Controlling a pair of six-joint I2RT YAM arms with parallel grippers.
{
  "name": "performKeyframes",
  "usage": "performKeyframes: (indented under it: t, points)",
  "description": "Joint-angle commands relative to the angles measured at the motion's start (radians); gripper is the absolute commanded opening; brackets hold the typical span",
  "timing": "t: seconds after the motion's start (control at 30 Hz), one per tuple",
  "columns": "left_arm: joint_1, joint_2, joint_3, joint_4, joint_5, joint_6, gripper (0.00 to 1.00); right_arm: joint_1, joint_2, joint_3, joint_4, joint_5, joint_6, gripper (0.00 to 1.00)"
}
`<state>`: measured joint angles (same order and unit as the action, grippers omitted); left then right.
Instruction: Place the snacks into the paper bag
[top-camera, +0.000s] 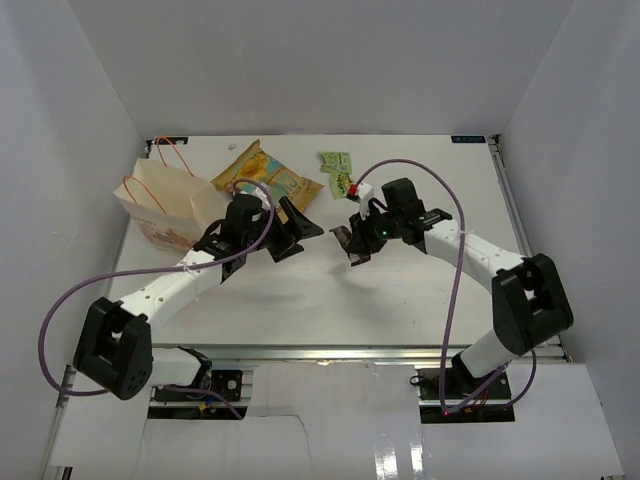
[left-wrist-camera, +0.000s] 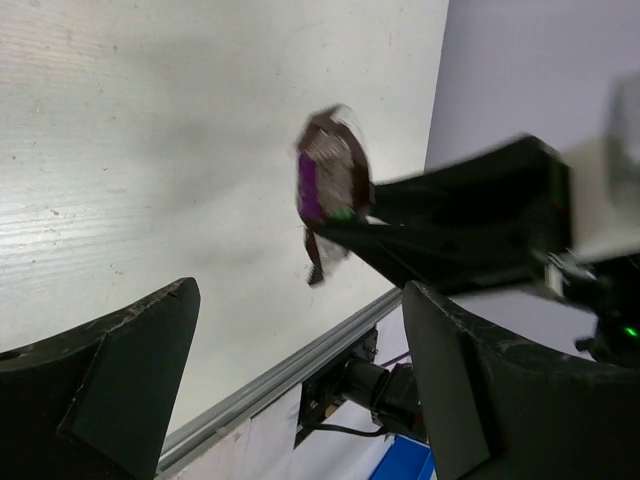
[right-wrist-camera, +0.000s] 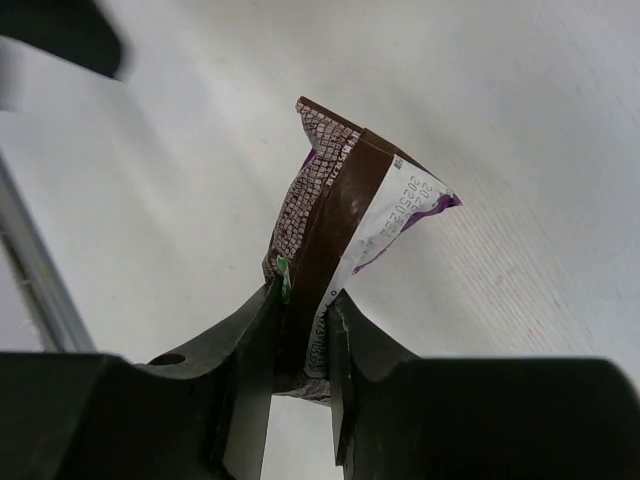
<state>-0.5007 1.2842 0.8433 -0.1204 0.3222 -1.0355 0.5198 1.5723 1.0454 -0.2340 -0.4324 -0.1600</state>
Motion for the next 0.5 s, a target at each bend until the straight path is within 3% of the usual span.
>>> performKeyframes:
  t: [0.0, 0.33, 0.47]
  points:
    - [-0.028, 0.055, 0.013, 0.103, -0.028, -0.046, 0.93, 0.005, -0.083, -0.038, 0.073, -0.251, -0.095, 0.29]
    - [-0.110, 0.207, 0.105, 0.163, 0.003, -0.055, 0.93, 0.006, -0.092, -0.028, 0.091, -0.361, -0.073, 0.31]
    - [-0.114, 0.214, 0.086, 0.183, 0.017, -0.077, 0.71, 0.005, -0.083, -0.009, 0.102, -0.364, -0.066, 0.32]
